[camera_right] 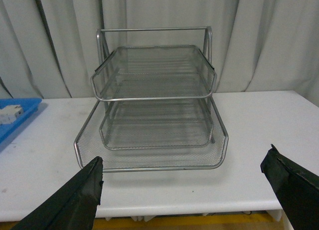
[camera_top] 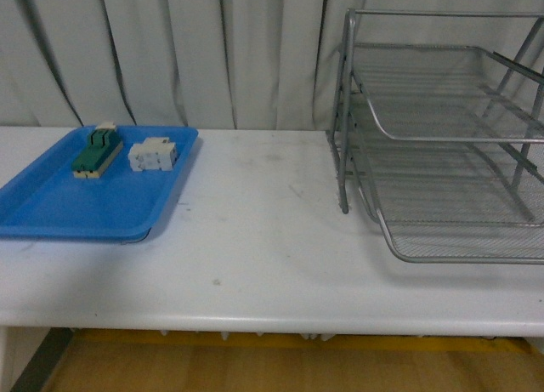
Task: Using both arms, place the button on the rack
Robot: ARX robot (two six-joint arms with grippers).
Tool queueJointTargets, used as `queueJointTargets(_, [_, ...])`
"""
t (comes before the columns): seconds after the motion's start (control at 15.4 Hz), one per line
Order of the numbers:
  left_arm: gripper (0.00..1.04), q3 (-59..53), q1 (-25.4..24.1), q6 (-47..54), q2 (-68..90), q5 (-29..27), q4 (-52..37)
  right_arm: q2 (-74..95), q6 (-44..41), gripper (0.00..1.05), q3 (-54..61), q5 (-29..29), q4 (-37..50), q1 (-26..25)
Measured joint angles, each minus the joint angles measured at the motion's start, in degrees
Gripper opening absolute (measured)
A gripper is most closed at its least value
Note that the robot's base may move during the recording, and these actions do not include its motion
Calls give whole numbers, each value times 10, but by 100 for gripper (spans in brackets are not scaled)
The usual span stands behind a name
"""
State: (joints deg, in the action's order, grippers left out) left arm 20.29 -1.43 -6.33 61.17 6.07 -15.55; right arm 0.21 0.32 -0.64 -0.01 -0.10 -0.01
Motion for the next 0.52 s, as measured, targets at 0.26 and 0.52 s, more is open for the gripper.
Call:
queueJointTargets(0.26, [36, -4, 5, -17, 6, 0, -11, 0, 0, 98, 0, 0, -1, 0])
queueJointTargets(0.52, [36, -4, 9, -21, 7, 0, -8, 0, 0, 98, 0, 0, -1, 0])
